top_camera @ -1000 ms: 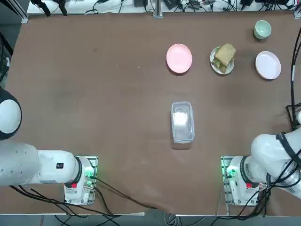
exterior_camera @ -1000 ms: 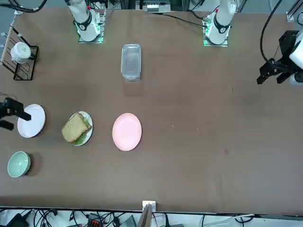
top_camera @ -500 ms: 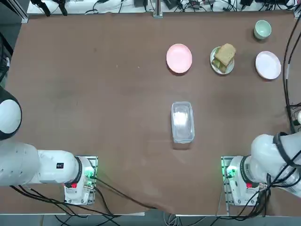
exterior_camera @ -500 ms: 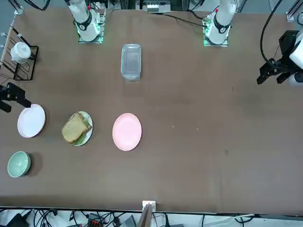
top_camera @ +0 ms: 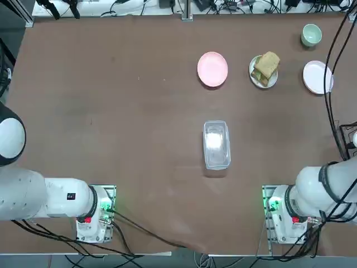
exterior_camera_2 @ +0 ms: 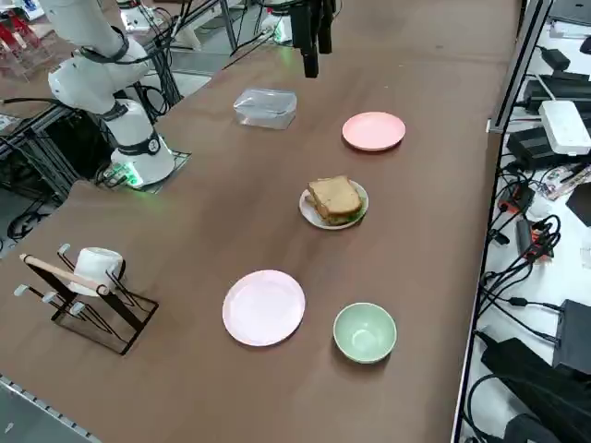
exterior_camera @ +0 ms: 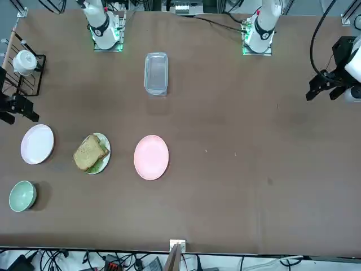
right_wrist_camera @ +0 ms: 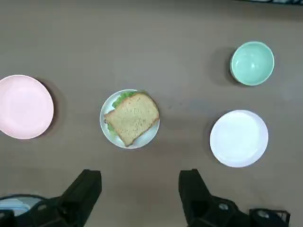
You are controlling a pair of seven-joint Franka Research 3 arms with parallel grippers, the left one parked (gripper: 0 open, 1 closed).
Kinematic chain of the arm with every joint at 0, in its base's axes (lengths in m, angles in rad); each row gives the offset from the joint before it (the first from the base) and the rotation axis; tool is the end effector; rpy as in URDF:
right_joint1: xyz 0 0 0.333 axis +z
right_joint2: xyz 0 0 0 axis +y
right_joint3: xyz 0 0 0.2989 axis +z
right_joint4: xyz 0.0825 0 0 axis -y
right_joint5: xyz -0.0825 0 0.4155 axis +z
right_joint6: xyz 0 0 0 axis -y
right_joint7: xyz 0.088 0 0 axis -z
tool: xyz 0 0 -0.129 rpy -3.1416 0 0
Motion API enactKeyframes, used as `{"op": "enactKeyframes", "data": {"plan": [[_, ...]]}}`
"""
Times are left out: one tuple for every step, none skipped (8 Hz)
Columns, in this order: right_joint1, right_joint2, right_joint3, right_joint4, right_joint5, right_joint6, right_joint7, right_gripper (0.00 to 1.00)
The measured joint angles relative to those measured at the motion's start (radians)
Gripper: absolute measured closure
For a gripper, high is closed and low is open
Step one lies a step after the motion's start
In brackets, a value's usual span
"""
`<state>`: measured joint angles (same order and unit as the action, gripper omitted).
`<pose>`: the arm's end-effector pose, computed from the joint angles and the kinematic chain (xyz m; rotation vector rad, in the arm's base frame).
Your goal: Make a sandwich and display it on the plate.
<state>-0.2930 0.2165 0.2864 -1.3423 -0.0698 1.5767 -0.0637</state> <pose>0.6472 -0.0319 0.5722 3.1303 0.0774 0.0408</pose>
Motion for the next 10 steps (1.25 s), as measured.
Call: {"op": "enactKeyframes", "data": {"plan": [[0.065, -0.020, -0.089, -0.021, 0.027, 0.000, 0.003, 0.00], [0.143, -0.042, -0.190, -0.042, 0.054, -0.001, 0.008, 0.00], [0.234, -0.064, -0.294, -0.063, 0.071, -0.002, 0.024, 0.00], [0.325, -0.086, -0.383, -0.086, 0.075, -0.003, 0.043, 0.00], [0.388, -0.112, -0.432, -0.113, 0.076, -0.003, 0.064, 0.00], [0.430, -0.139, -0.464, -0.141, 0.080, -0.003, 0.070, 0.00], [0.462, -0.163, -0.493, -0.163, 0.085, -0.003, 0.070, 0.00], [0.483, -0.181, -0.512, -0.179, 0.087, -0.003, 0.070, 0.00], [0.493, -0.192, -0.519, -0.187, 0.088, -0.003, 0.069, 0.00], [0.497, -0.197, -0.519, -0.188, 0.088, -0.002, 0.067, 0.00]]}}
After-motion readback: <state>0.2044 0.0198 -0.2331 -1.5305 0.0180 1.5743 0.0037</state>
